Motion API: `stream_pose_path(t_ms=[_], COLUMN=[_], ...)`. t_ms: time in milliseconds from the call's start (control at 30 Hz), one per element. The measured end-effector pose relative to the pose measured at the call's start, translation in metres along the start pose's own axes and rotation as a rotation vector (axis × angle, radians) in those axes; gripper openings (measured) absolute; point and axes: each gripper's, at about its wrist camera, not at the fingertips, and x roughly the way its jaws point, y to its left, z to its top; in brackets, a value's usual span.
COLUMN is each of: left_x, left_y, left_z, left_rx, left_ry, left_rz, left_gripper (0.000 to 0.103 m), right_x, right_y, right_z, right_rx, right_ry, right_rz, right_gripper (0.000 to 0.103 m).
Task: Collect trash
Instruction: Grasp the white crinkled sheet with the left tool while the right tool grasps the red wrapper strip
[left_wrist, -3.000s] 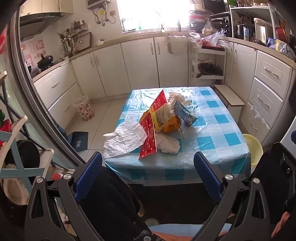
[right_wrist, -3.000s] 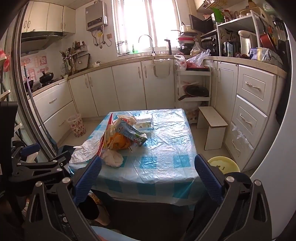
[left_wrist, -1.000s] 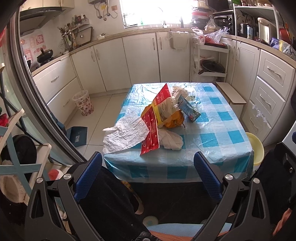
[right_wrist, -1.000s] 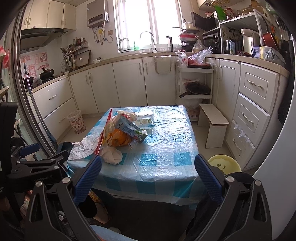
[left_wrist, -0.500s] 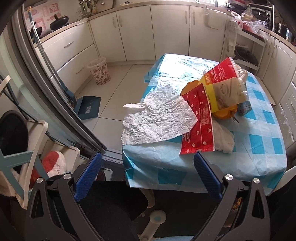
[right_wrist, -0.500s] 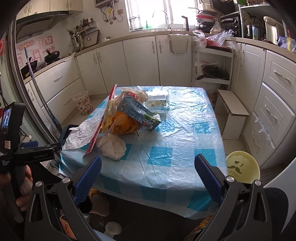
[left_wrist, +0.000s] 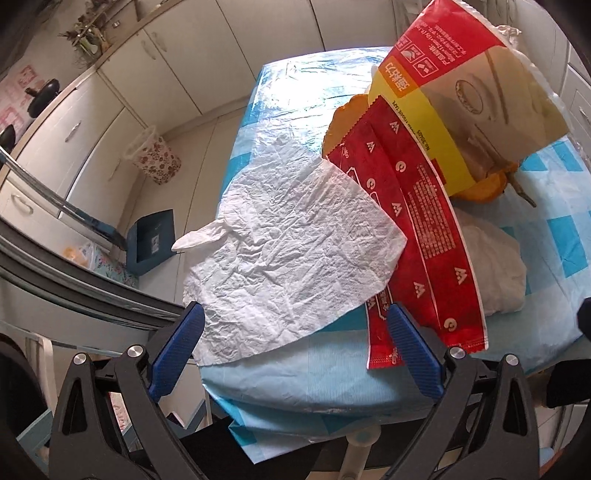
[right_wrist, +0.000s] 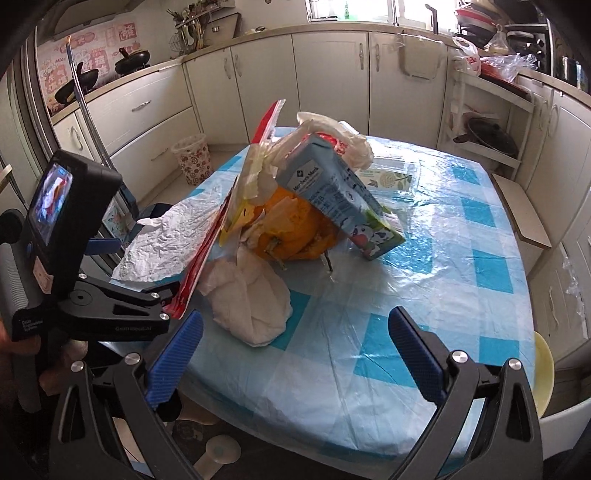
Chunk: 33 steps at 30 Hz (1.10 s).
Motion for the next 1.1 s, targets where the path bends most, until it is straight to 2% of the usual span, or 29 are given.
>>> stream_pose_path(t_ms=[100, 167, 200, 267, 333, 433, 567, 633, 767, 967, 1033, 1100], left_x=[0.007, 0.013, 0.013, 0.013, 0.013, -0.002, -0.029, -0.034, -0.046, -0.066, -0.066, -0.066], left_y=[0.002, -0.001, -0.002, -0.005, -0.007, -0.005, 0.008, 0.012, 0.039, 0.089, 0.094, 0.093], left_z=[0.006, 0.008, 0.009, 0.01, 0.01, 0.008, 0.002, -0.001, -0.007, -0.02, -0.023, -0.024], left_rx=[-0.029, -0.024, -0.026, -0.013, -0.007, -0.013, -0.054, -0.07, -0.17, -0.345, -0.366, -0.36], left_ry=[0.002, 0.012, -0.003, -0.004, 0.0, -0.056, -0.136, -0.148, -0.184, -0.273, -0.276, -0.279], left_rz=[-0.055, -0.073, -0.082, -0.1, -0.118, -0.176, -0.302, -0.323, -0.363, -0.433, -0.449, -0.447], left_gripper=[0.081, 0.059, 0.053, 0.016, 0.002, 0.001, 0.001, 0.001, 0.001, 0.001, 0.001, 0.001], right_x=[0.014, 0.02, 0.022, 0.019, 0.024, 0.028, 0.01, 0.004, 0.016, 0.031, 0.038, 0.043], right_y=[0.004, 0.005, 0.006, 0.008, 0.007, 0.004, 0.001, 0.003, 0.01, 0.037, 0.044, 0.046], right_z=[0.004, 0.005, 0.005, 0.003, 0.002, 0.001, 0.004, 0.007, 0.014, 0.02, 0.024, 0.027], right_rx=[-0.006, -0.014, -0.017, -0.007, -0.012, -0.005, 0.061, 0.078, 0.134, 0.128, 0.136, 0.164], right_ry=[0.014, 0.017, 0.021, 0.017, 0.015, 0.02, -0.05, -0.075, -0.035, -0.003, 0.014, 0.035], right_rz=[0.004, 0.006, 0.004, 0.015, 0.01, 0.012, 0.148, 0.225, 0.28, 0.341, 0.339, 0.349], right_gripper=[0.096, 0.096, 0.096, 0.096, 0.096, 0.096, 0.096, 0.096, 0.095, 0.079, 0.074, 0.063])
